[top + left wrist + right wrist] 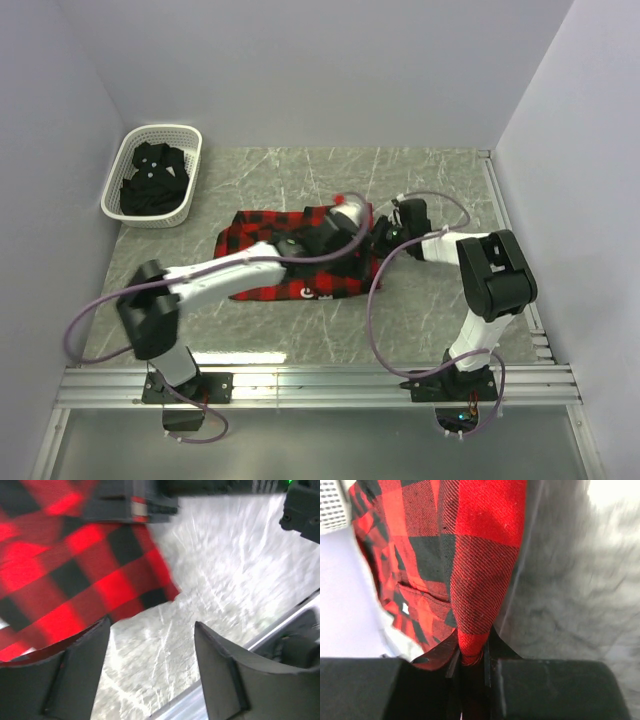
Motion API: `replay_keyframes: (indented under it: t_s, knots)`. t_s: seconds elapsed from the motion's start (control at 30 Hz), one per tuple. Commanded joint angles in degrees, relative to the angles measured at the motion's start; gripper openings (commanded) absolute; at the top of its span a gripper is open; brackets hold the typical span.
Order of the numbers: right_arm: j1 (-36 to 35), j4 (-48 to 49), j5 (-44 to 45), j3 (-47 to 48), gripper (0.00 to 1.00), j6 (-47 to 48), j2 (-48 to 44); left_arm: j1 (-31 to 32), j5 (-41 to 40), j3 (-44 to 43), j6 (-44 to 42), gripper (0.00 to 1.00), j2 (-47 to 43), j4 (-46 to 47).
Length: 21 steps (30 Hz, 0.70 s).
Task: Fold and stack the long sleeve shirts
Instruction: Fold the shirt
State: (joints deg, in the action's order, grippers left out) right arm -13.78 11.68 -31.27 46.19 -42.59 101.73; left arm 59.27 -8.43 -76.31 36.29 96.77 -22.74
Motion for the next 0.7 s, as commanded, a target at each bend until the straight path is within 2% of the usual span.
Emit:
replay_keyframes:
  t_s: [0.0,0.07,0.2,0.27,0.3,0.43,0.5,0.57,0.67]
  knots:
    - [0.9,-16.5,4.8,8.2,0.0,12.9,-2.1,-7.0,2.3,3.7,1.9,0.75,-10.3,1.4]
    - [0.9,-23.3,7.1,11.4,0.0,15.9,-1.0,-10.7,1.7,8.0,2.1,0.79,-15.4,1.1]
    - [0.9,-34.1,11.0,22.4,0.0,24.0,1.6,-23.9,0.1,15.8,2.6,0.8,-22.1,0.3]
    - [0.9,-39.6,13.2,28.0,0.0,27.1,3.0,-28.4,1.4,20.8,2.6,0.8,-25.0,1.5]
    - [0.9,-41.4,14.0,29.7,0.0,28.0,3.5,-32.7,2.4,23.9,2.7,0.81,-25.6,2.0]
    - [0.4,-49.4,19.4,37.6,0.0,32.7,5.1,-43.4,12.9,29.9,4.5,0.8,-26.2,6.8]
    - [-0.3,-51.2,22.5,41.4,0.0,35.4,6.1,-47.7,20.6,32.4,6.4,0.78,-24.9,10.1]
    - [-0.8,-53.7,24.8,44.0,0.0,37.7,7.2,-48.8,24.7,33.3,7.5,0.78,-23.2,11.9]
    - [-2.1,-55.3,30.6,47.6,0.0,39.9,8.2,-49.0,26.9,33.6,8.8,0.78,-20.8,14.3]
